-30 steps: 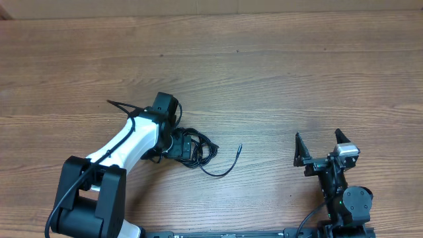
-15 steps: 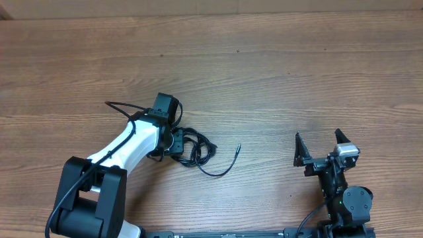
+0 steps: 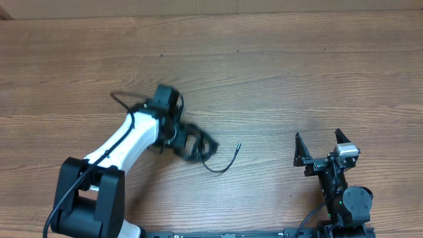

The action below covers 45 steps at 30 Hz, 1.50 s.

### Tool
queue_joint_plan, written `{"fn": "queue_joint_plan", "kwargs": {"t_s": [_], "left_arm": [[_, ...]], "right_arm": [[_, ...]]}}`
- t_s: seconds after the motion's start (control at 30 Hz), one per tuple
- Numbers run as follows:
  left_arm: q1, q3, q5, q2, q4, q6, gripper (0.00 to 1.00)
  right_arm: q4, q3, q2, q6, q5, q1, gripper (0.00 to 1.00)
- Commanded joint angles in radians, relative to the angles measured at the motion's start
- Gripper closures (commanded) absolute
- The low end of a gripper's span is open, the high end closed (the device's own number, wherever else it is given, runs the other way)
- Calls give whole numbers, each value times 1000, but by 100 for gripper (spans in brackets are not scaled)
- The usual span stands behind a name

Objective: Untangle cables

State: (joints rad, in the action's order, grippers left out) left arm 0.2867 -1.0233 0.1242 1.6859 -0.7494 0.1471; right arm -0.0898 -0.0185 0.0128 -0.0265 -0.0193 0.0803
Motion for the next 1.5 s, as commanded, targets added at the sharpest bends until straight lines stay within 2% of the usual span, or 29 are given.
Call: {"fn": "queue_joint_plan", "kwargs": {"t_s": [0.0, 0.17, 0.27, 0.5, 0.7, 0.83, 0.9, 1.0, 1.03, 1.13, 1.23, 1.37, 1.47], "left_arm": [[3, -206, 66, -92, -29, -227, 96], [4, -365, 177, -186, -91, -537, 96], [4, -381, 199, -227, -108, -602, 96], [4, -381, 375, -291, -202, -813, 96], [5, -381, 378, -310, -261, -860, 96], [5, -381, 555, -310, -341, -1032, 96], [5, -381, 564, -310, -376, -1038, 96], [5, -381, 564, -310, -391, -1035, 96], [5, -381, 553, -310, -390, -1020, 96], [4, -381, 504, -310, -388, -972, 96], [3, -381, 477, -310, -373, -924, 96], [4, -381, 470, -310, -343, -916, 96], [4, -381, 471, -310, -336, -904, 96]], "right_arm": [[5, 10, -10, -5, 7, 5, 0], [5, 10, -10, -5, 7, 5, 0], [5, 10, -10, -5, 7, 5, 0], [5, 10, -10, -5, 7, 5, 0], [5, 10, -10, -5, 7, 5, 0], [6, 10, -10, -4, -2, 5, 0], [15, 10, -10, 9, -5, 5, 0], [103, 6, -10, 185, -45, 5, 0], [143, -10, -10, 254, -130, 5, 0], [121, -94, -10, 336, -331, 5, 0], [-28, -201, -8, 412, -407, 5, 0], [-367, -434, 45, 420, -432, 5, 0], [-534, -589, 119, 420, -464, 5, 0]]}}
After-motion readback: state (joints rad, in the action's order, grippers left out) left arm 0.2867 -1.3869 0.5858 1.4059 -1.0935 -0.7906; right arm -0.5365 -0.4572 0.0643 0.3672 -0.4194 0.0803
